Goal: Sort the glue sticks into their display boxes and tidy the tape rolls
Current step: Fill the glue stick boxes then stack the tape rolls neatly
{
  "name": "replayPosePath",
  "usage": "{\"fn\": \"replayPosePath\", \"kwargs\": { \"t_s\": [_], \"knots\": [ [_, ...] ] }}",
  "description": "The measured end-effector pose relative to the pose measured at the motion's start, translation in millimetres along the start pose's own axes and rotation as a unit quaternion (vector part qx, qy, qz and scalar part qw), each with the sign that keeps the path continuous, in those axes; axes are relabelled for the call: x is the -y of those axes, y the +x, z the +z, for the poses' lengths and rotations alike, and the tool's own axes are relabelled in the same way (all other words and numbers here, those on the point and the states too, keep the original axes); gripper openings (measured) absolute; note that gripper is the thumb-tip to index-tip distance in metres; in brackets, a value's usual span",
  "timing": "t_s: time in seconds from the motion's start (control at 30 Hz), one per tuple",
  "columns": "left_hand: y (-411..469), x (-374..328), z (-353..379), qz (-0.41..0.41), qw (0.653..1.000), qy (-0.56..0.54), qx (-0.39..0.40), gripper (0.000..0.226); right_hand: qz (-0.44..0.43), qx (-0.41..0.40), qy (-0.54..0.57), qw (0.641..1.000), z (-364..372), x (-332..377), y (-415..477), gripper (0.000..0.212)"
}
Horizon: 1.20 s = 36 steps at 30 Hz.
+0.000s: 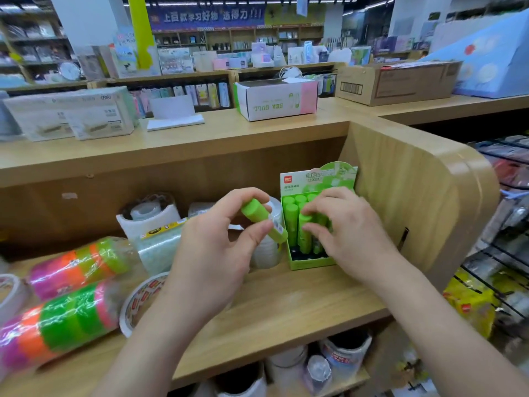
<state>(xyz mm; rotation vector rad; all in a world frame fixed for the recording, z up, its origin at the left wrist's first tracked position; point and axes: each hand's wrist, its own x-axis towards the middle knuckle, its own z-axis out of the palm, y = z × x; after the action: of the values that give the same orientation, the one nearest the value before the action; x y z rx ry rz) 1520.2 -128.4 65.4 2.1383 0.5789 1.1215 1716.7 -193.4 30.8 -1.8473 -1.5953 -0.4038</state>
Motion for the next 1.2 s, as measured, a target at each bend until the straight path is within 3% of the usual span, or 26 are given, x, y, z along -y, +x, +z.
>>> {"fn": "replayPosePath", "kwargs": {
  "t_s": [0.3, 0.53, 0.7, 1.0, 1.2],
  "knots": [
    [10, 2, 7, 0.035, 0.998, 0.041, 0.024, 0.030, -0.034, -0.019, -0.049, 0.998, 5, -10, -4, 0.017],
    [24, 1, 23, 0.079, 0.986, 0.148, -0.001, 0.035, 0.010, 0.027, -0.002, 1.000, 3, -10, -18, 0.041],
    [33, 6, 36, 0.106, 0.974, 0.200, -0.002, 0.031, 0.009, 0.005, 0.007, 1.000, 1, -11, -22, 0.035],
    [40, 35, 52, 0.216, 0.918, 0.331, -0.009, 0.030, -0.013, -0.007, 0.021, 1.000, 2, -16, -23, 0.034],
    [38, 36, 55, 0.224, 0.844, 0.487, -0.008, 0.010, -0.006, 0.002, 0.040, 0.999, 0, -17, -24, 0.034]
  ]
}}
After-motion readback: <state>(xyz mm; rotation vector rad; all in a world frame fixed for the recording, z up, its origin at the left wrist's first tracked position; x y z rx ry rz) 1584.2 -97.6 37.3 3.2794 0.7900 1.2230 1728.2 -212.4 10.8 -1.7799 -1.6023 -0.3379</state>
